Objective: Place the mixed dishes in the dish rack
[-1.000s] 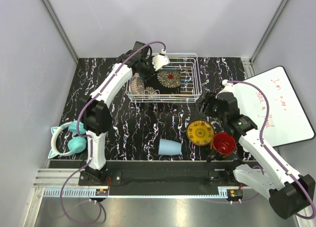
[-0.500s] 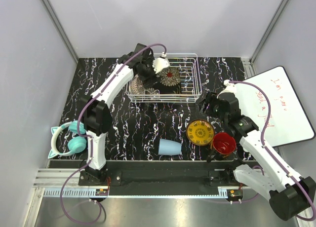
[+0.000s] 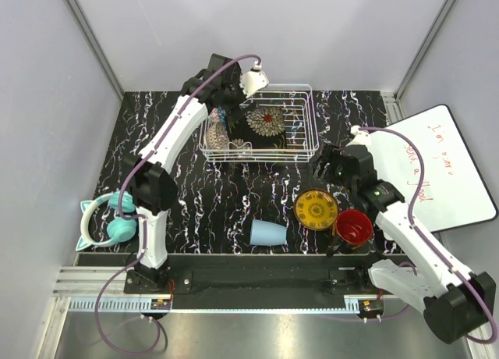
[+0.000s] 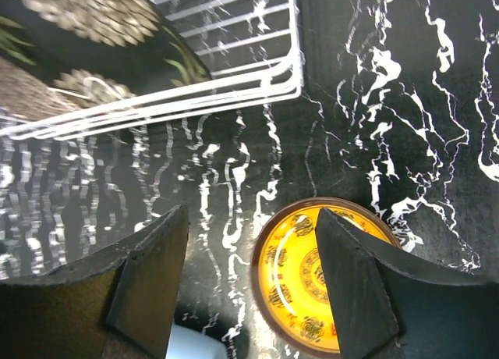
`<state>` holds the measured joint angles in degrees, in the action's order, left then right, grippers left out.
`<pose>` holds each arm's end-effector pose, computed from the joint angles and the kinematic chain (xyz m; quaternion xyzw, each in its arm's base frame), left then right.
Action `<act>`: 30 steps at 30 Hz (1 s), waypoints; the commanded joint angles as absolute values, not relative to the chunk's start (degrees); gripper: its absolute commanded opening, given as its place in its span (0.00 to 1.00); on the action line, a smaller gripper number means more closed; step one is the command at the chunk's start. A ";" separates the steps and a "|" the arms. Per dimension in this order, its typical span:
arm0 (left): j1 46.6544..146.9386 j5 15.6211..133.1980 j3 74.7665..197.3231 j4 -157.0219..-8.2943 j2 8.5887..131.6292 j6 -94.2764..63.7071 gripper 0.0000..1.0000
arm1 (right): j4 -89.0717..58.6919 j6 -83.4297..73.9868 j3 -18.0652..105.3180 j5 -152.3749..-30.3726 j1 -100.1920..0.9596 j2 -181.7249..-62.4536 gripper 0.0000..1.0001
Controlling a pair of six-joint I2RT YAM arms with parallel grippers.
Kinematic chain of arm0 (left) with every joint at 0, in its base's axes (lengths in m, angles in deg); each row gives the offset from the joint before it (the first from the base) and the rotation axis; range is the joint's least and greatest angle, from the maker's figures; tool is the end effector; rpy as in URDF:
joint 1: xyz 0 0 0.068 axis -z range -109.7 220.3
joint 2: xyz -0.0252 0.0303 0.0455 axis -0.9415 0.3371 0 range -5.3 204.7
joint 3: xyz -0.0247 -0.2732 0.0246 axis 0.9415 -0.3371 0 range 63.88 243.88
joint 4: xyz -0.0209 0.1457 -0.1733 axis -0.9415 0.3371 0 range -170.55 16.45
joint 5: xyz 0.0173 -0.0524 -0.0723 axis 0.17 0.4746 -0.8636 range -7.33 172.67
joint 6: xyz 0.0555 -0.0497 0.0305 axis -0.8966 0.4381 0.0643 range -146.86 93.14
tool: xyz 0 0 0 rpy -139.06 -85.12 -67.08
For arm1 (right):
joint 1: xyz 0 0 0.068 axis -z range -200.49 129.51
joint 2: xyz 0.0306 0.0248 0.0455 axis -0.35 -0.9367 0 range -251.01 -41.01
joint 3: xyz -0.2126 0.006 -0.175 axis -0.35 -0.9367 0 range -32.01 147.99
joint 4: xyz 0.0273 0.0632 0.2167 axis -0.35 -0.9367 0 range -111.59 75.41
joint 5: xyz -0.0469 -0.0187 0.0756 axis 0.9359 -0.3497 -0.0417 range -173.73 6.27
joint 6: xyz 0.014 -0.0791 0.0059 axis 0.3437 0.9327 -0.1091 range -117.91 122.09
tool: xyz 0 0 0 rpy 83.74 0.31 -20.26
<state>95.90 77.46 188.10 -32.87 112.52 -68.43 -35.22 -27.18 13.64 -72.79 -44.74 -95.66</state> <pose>0.4052 -0.2012 0.3377 0.5190 0.7478 0.0162 0.4138 0.1919 0.0719 0.2873 0.0856 0.8575 0.1518 0.4840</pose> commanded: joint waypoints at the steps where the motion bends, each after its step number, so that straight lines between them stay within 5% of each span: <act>1: 95.35 79.77 194.04 -39.59 106.43 -61.34 0.99 | -30.25 -23.76 17.99 -70.55 -43.78 -105.21 0.75; 10: 84.74 80.38 181.14 -45.48 94.46 -48.06 0.99 | -29.10 -23.13 37.15 -69.14 -42.81 -126.42 0.75; 19: 80.14 96.63 160.40 -50.05 94.28 -47.61 0.99 | -29.01 -22.25 50.42 -67.74 -41.50 -138.37 0.73; 30: 80.14 105.08 169.94 -51.82 111.41 -44.88 0.99 | -31.03 -21.20 59.58 -68.09 -41.41 -149.11 0.72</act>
